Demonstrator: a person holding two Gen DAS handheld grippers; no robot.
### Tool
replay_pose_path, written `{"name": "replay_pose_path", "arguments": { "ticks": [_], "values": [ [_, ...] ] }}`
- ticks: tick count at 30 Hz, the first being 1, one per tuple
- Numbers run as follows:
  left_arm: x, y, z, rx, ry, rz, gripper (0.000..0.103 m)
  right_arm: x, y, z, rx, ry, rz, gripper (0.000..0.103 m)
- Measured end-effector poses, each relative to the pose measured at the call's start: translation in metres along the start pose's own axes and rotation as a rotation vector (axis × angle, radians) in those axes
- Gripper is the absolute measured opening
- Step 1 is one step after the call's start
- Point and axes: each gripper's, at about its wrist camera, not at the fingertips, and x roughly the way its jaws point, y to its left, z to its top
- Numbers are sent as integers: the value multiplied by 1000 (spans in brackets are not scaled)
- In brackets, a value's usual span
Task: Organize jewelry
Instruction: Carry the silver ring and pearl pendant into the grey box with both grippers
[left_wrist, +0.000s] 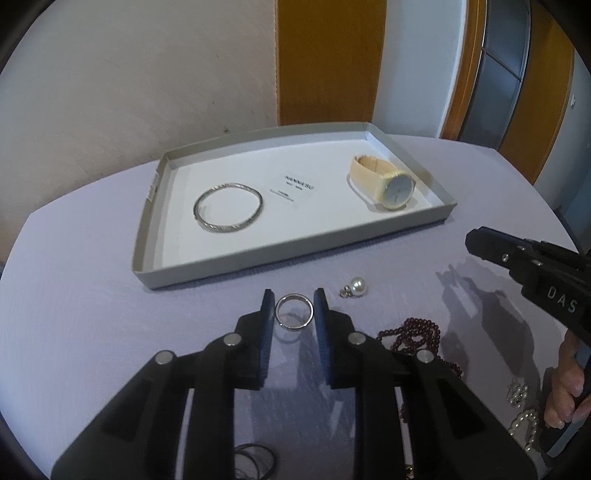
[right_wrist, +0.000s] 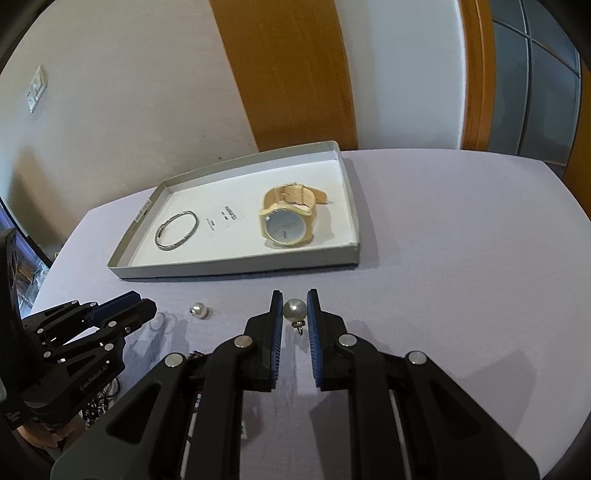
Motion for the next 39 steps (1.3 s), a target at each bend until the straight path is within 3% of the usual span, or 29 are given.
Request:
{"name": "replay_pose_path", "arguments": {
  "ticks": [10, 18, 39],
  "values": [
    [-5, 22, 32, -41, -25, 28, 21, 10, 35, 33, -61, -13, 34, 14],
    [11, 37, 64, -68, -38, 69, 21, 47, 56, 60, -66, 22, 58, 14],
    [62, 60, 92, -125, -10, 102, 22, 98, 50, 76, -45, 62, 30, 14]
  ]
}}
